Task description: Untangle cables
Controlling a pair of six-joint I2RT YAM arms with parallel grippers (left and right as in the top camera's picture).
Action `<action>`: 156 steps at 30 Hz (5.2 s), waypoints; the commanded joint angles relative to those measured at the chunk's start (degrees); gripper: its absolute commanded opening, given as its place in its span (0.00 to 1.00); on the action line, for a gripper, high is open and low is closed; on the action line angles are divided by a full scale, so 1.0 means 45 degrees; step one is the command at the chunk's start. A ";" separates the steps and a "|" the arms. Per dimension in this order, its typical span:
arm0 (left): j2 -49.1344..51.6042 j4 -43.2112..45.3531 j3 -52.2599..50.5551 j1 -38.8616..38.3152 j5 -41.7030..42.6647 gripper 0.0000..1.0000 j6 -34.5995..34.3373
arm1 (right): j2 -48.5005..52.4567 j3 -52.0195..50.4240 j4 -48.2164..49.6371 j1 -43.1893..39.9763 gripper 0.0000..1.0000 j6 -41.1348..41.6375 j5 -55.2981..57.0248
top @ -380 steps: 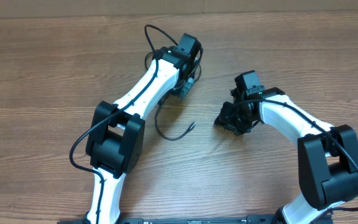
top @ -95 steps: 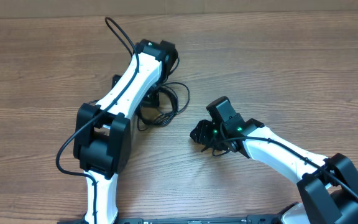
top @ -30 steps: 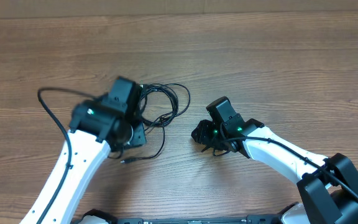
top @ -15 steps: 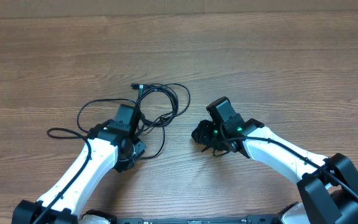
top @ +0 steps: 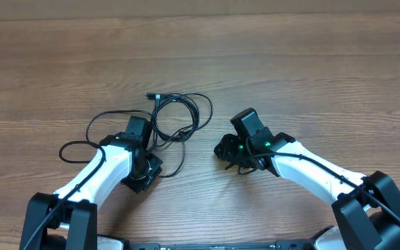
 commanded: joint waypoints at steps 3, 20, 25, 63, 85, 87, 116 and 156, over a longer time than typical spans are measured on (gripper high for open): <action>0.0087 -0.0345 -0.0199 0.0248 0.0374 0.27 -0.0063 | -0.0291 -0.0010 0.0063 0.0058 0.47 -0.0010 0.0083; 0.0087 0.0316 -0.0199 0.0729 -0.0729 0.32 -0.0010 | -0.0291 -0.0010 0.0053 0.0058 0.47 -0.0010 0.0083; 0.0087 0.0389 -0.0189 0.0733 -0.0801 0.04 0.0000 | -0.0291 -0.0010 0.0053 0.0058 0.47 -0.0010 0.0078; 0.2875 0.2623 0.5095 0.2701 -0.7257 0.20 0.5115 | -0.0291 -0.0010 0.0165 0.0058 1.00 0.0000 0.0068; 0.2900 -0.1894 0.9564 0.1632 0.3274 0.56 1.2692 | -0.0291 -0.0010 0.0204 0.0058 1.00 0.0005 0.0068; 0.2900 -0.1865 0.9564 0.1122 0.2778 0.57 1.2760 | -0.0291 -0.0010 0.0204 0.0058 1.00 0.0005 0.0068; 0.5799 -0.0359 0.9564 -0.2540 -0.0175 0.62 1.2560 | -0.0291 -0.0010 0.0204 0.0058 1.00 0.0044 0.0073; 0.6596 0.0651 0.8772 -0.3298 -0.1443 0.39 1.1448 | -0.0291 -0.0010 0.0296 0.0058 1.00 0.0044 0.0073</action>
